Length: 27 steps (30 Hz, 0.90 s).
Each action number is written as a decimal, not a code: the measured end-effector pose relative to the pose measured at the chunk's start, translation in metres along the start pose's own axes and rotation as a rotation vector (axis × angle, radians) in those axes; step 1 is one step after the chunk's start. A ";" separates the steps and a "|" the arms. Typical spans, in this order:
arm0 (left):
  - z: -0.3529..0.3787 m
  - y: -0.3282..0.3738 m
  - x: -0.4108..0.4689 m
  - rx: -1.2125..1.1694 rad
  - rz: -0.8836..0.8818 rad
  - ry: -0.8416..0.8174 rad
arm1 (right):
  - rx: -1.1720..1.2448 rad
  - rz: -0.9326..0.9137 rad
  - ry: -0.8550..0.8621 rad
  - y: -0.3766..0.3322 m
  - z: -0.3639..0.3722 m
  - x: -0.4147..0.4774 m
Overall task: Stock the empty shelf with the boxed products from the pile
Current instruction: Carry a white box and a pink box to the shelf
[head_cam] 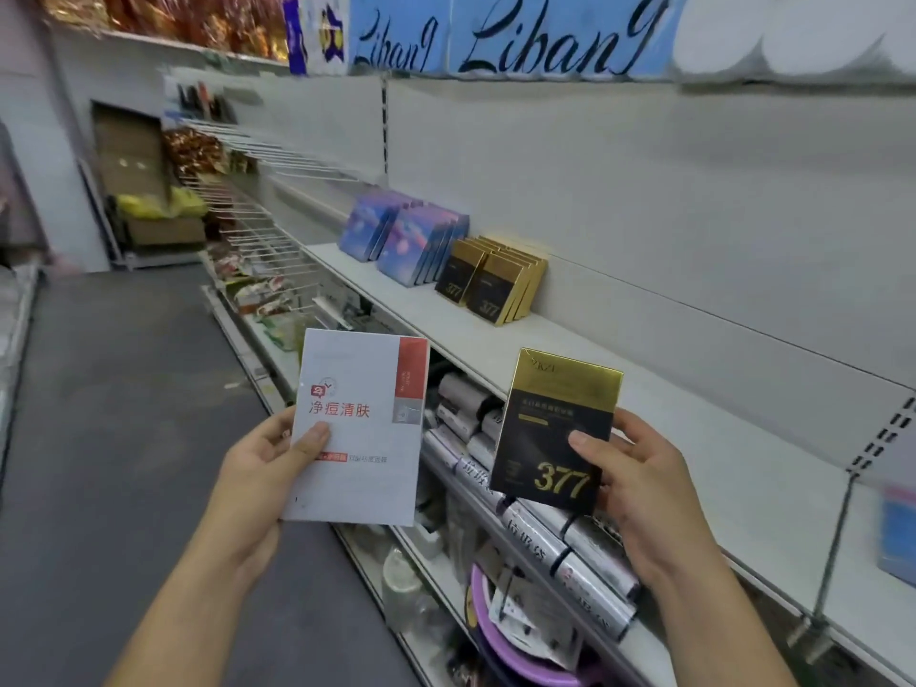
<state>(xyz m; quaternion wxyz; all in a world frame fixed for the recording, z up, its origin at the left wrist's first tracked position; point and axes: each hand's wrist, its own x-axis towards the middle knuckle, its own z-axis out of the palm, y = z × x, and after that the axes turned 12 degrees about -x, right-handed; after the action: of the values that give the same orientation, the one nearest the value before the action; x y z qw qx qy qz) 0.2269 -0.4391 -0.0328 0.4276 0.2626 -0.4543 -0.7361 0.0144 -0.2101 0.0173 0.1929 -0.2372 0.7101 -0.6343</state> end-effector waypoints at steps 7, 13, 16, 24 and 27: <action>-0.011 -0.007 0.081 0.002 -0.027 -0.004 | 0.004 -0.011 -0.035 0.006 0.054 0.075; 0.005 0.001 0.183 0.040 -0.007 -0.040 | 0.030 -0.031 0.036 0.012 0.082 0.172; 0.017 0.011 0.231 0.016 0.009 -0.071 | 0.027 -0.042 0.076 0.005 0.095 0.217; 0.022 -0.005 0.349 -0.065 -0.071 -0.207 | -0.032 -0.014 0.252 0.024 0.129 0.300; 0.027 -0.018 0.401 -0.088 -0.118 -0.298 | -0.080 0.008 0.370 0.032 0.145 0.325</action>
<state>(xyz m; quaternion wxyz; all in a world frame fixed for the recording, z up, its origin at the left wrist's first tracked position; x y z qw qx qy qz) 0.0001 -0.7714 -0.0357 0.3226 0.1578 -0.4637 -0.8099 -0.1690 -0.5135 -0.0234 0.0521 -0.1211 0.7590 -0.6376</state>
